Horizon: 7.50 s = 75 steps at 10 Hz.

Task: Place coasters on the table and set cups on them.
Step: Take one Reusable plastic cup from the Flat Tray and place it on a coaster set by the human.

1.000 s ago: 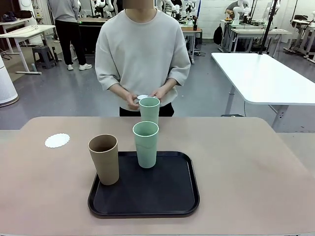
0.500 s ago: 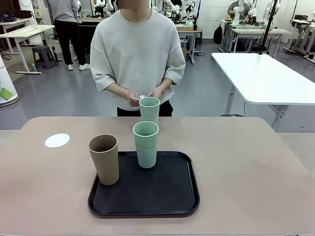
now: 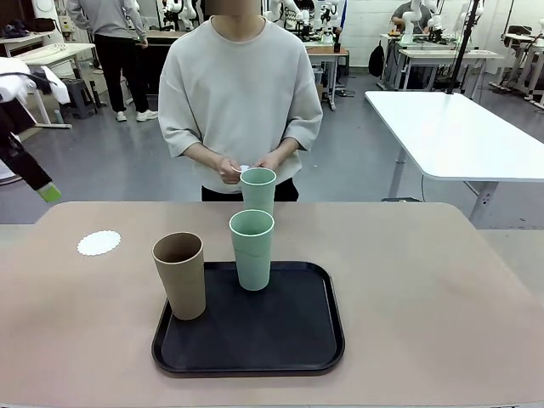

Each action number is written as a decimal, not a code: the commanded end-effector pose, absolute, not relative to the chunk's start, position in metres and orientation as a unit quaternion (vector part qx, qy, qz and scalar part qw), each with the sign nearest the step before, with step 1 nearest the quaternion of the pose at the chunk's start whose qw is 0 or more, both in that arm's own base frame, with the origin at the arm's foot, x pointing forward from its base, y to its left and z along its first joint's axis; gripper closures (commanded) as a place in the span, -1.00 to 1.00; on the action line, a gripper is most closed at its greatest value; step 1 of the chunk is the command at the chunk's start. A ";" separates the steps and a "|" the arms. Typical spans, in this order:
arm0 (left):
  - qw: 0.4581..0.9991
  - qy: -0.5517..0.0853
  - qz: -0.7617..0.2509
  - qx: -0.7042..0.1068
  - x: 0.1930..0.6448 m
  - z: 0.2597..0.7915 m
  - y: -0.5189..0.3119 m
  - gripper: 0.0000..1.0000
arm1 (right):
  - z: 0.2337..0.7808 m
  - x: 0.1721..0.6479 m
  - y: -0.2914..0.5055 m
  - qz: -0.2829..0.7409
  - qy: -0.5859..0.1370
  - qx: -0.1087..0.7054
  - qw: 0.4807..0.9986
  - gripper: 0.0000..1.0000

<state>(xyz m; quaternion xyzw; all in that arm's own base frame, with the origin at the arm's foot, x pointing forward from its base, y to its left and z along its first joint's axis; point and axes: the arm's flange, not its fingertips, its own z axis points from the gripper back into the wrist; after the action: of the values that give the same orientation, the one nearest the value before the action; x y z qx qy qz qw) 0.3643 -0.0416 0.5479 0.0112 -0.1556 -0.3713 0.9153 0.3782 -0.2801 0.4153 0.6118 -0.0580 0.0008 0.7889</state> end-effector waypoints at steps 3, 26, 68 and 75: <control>0.915 -0.156 -0.371 0.011 0.364 0.548 -0.042 -1.00 | 0.415 0.380 -0.281 -0.004 -0.065 0.614 0.787 -1.00; 0.636 -0.318 -0.589 -0.383 0.423 0.357 0.003 -1.00 | 0.415 0.380 -0.281 -0.004 -0.065 0.614 0.787 -1.00; 0.483 -0.362 -0.624 -0.496 0.424 0.253 -0.126 -1.00 | 0.415 0.380 -0.281 -0.004 -0.065 0.614 0.787 -1.00; 0.490 -0.357 -0.617 -0.502 0.433 0.250 -0.140 -1.00 | 0.415 0.380 -0.281 -0.004 -0.065 0.614 0.787 -1.00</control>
<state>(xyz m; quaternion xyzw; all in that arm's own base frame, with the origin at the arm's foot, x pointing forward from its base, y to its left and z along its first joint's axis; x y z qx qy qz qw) 0.4270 -0.1324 0.2513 -0.5041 -0.3528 -0.6233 0.4826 0.3776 -0.2810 0.4151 0.6119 -0.0587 0.0000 0.7887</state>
